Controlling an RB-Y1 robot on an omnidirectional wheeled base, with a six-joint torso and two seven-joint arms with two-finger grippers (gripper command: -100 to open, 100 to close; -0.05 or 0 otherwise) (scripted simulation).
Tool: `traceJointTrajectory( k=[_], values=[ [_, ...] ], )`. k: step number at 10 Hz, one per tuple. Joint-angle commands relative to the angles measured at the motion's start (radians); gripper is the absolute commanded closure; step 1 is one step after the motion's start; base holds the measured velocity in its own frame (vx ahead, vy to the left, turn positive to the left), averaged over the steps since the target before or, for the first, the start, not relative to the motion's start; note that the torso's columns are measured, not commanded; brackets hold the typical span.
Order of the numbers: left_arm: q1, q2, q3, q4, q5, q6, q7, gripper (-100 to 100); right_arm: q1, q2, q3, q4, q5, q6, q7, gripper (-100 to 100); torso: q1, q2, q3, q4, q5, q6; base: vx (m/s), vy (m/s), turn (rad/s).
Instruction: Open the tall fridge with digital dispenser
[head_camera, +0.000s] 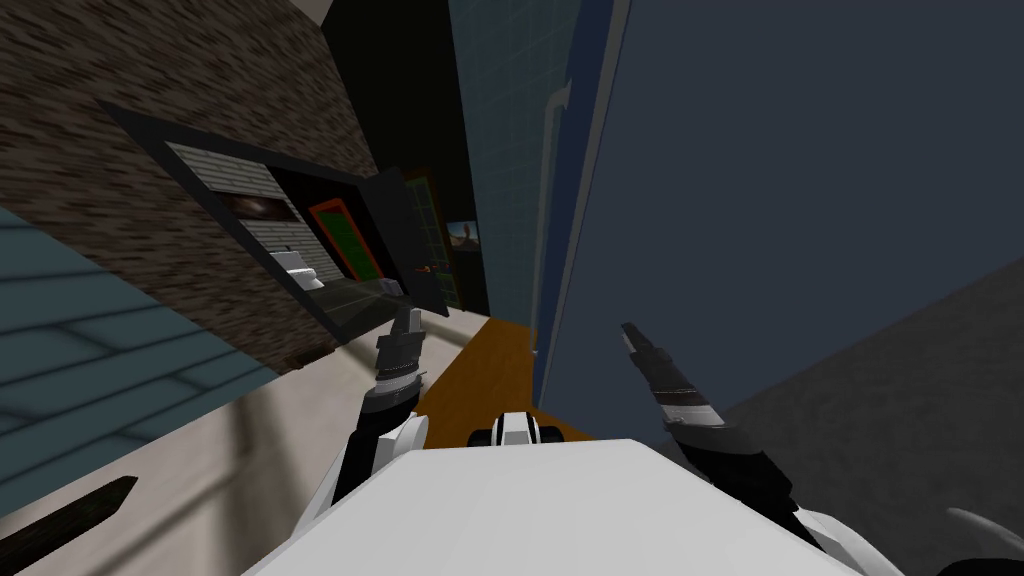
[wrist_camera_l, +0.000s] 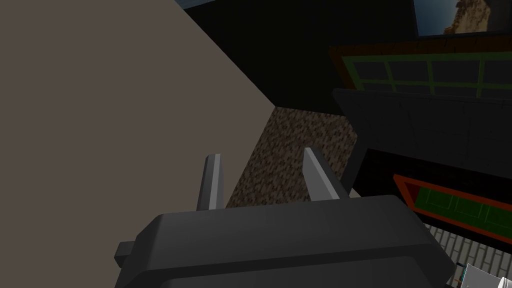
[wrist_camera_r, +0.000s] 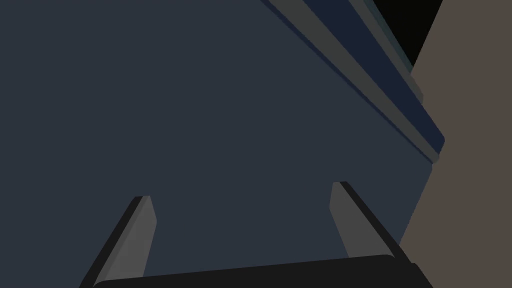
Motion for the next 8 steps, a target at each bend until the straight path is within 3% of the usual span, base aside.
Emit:
traceJointTrajectory(
  k=[1,3,4,5,6,7,8],
  values=[
    [0.000,0.000,0.000,0.000,0.000,0.000,0.000,0,0.069,-0.010,-0.059,-0.008,0.057,0.042,-0.041,-100,0.003,-0.001,0.000,0.000,0.001,0.000,0.051,0.128,0.006],
    [0.000,0.000,0.000,0.000,0.000,0.000,0.000,0,0.142,-0.015,-0.134,-0.011,0.121,0.090,-0.090,-100,0.000,0.001,0.001,0.000,0.000,0.000,0.061,0.143,0.040],
    [0.000,0.000,0.000,0.000,0.000,0.000,0.000,0,0.167,-0.015,-0.139,-0.011,0.137,0.090,-0.090,-100,0.001,-0.001,0.000,0.000,0.000,0.000,0.072,0.116,0.012],
    [0.000,0.000,0.000,0.000,0.000,0.000,0.000,0,0.208,-0.017,-0.180,-0.012,0.171,0.116,-0.114,-100,-0.002,-0.001,0.000,0.000,0.000,0.000,0.062,0.113,0.052],
    [0.000,0.000,0.000,0.000,0.000,0.000,0.000,0,0.217,-0.017,-0.180,-0.012,0.179,0.116,-0.114,-100,-0.002,0.000,0.000,0.000,0.000,0.000,0.049,0.084,0.014],
    [0.000,0.000,0.000,0.000,0.000,0.000,0.000,0,0.252,-0.018,-0.222,-0.012,0.220,0.142,-0.139,-100,-0.003,0.001,0.001,0.000,-0.001,0.000,0.062,0.104,0.050],
    [0.000,0.000,0.000,0.000,0.000,0.000,0.000,0,0.267,-0.018,-0.222,-0.012,0.221,0.142,-0.139,-100,0.000,0.000,0.000,0.000,0.000,0.000,0.055,0.095,0.018]
  ],
)
